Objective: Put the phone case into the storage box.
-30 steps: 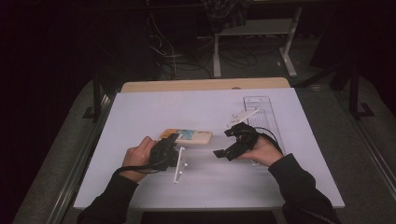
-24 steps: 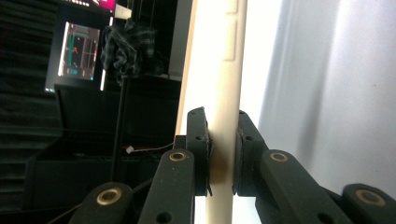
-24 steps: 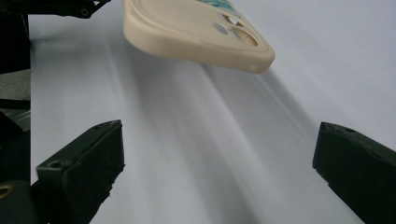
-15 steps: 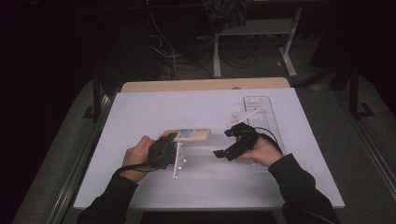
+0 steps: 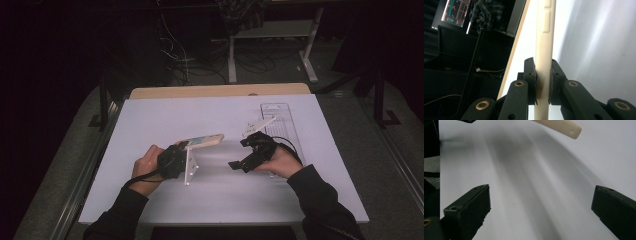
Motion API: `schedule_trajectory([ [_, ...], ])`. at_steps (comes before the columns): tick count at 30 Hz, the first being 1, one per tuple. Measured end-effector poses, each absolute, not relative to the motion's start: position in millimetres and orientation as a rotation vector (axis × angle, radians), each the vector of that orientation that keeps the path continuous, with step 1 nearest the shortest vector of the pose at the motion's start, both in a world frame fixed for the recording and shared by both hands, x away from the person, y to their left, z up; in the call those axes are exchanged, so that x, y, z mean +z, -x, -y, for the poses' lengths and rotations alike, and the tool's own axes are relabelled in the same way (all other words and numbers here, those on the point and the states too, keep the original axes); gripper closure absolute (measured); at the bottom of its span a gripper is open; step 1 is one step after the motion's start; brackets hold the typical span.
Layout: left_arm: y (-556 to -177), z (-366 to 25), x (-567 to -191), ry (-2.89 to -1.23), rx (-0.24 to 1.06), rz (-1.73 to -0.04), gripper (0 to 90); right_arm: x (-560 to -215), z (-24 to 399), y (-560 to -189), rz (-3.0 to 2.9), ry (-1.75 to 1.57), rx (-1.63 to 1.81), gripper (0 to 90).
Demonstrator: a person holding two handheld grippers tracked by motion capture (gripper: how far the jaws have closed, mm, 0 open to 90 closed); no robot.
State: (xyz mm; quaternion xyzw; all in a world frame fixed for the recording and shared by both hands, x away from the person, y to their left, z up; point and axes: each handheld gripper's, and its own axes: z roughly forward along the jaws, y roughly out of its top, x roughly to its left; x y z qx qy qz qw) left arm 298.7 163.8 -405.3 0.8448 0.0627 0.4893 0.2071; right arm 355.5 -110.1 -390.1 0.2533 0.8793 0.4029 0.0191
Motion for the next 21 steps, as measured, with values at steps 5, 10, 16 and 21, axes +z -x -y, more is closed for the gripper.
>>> schedule_trajectory([
  [5,-300.9,-166.5,-403.4,-2.339,1.332,-0.228,80.1,-389.3,109.4,-353.8,-2.741,-0.806,1.258,1.6],
  [10,-303.9,-169.6,-400.0,-2.351,1.276,-0.281,80.1,-389.5,109.6,-354.0,-2.748,-0.807,1.253,1.6],
  [16,-306.4,-172.5,-398.1,-2.333,1.223,-0.333,80.1,-389.8,110.0,-354.6,-2.747,-0.807,1.254,1.6],
  [21,-308.8,-174.8,-397.1,-2.316,1.163,-0.392,80.1,-389.7,110.1,-354.6,-2.746,-0.806,1.253,1.6],
])
